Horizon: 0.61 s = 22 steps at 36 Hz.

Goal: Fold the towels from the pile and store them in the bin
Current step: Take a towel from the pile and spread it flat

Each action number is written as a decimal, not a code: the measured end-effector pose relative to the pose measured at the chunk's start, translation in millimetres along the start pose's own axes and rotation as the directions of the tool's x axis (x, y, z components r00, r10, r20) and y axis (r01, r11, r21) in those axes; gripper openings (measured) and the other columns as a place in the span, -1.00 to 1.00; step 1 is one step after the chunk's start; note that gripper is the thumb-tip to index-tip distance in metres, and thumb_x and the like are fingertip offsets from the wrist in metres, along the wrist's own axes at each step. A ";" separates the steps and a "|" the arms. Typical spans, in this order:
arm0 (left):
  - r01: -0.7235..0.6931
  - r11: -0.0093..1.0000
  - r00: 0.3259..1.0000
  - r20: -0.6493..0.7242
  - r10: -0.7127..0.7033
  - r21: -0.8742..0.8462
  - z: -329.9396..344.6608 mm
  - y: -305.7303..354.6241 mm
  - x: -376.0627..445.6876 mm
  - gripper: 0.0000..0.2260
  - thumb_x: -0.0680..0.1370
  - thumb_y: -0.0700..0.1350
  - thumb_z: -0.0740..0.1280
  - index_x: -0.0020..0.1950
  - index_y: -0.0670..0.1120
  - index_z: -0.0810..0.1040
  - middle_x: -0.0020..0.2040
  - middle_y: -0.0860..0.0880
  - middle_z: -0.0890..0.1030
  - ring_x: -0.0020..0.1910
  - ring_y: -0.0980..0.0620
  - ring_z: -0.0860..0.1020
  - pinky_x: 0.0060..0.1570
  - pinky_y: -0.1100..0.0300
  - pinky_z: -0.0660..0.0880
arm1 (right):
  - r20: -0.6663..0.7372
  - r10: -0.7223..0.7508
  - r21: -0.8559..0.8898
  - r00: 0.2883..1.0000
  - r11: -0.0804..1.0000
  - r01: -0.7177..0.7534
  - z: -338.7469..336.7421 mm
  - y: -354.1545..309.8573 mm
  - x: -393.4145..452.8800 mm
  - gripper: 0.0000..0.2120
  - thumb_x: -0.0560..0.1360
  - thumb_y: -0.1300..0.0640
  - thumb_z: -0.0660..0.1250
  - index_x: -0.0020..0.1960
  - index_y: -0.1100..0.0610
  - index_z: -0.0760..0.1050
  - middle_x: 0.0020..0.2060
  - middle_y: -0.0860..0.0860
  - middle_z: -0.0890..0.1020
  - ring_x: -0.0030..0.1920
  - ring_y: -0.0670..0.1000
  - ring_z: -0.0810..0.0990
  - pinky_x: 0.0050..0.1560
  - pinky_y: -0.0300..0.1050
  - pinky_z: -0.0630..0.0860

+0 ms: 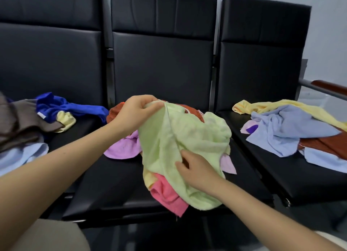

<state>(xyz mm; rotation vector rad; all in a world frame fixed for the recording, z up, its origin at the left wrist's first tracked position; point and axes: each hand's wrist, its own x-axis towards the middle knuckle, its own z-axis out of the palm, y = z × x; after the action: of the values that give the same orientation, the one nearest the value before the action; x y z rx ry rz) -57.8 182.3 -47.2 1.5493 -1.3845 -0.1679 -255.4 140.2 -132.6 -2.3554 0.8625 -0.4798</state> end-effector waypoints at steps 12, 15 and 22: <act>0.093 0.982 0.994 0.049 -0.102 0.167 19.1 -40.5 5.4 -0.66 0.64 -0.14 0.15 -0.33 -0.16 0.32 -0.36 -0.03 0.35 -0.35 0.04 0.30 -0.26 0.08 0.26 | -0.053 0.142 -0.360 0.988 0.920 -0.152 -66.8 36.4 20.5 -0.55 0.37 -0.36 0.38 0.15 -0.24 0.34 -0.05 -0.26 0.48 -0.07 -0.11 0.47 -0.17 -0.16 0.42; 0.028 0.961 0.992 0.107 -0.060 0.276 34.7 -42.2 -4.2 -0.64 0.60 -0.01 0.12 -0.33 -0.18 0.30 -0.37 -0.06 0.35 -0.37 0.02 0.30 -0.30 0.03 0.22 | -0.029 0.170 -0.372 0.985 0.913 -0.169 -54.0 53.8 22.5 -0.76 0.47 -0.22 0.30 -0.04 -0.07 0.50 -0.19 -0.15 0.55 -0.14 -0.01 0.53 -0.23 -0.09 0.43; 0.111 0.956 0.984 0.103 -0.144 0.270 31.0 -52.8 -5.4 -0.76 0.63 -0.05 0.22 -0.15 -0.16 0.44 -0.29 0.01 0.46 -0.20 -0.03 0.42 -0.14 0.01 0.33 | -0.092 0.076 -0.160 0.993 0.983 -0.090 -69.2 50.2 19.6 -0.77 0.54 0.04 0.34 -0.28 -0.01 0.45 -0.16 -0.06 0.48 0.00 -0.02 0.44 -0.08 -0.12 0.33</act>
<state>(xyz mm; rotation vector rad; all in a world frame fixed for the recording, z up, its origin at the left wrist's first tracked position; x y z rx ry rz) -45.1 160.2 -103.2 1.8787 -1.4469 -0.1643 -299.5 68.3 -108.4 -2.4500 1.0725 -0.4947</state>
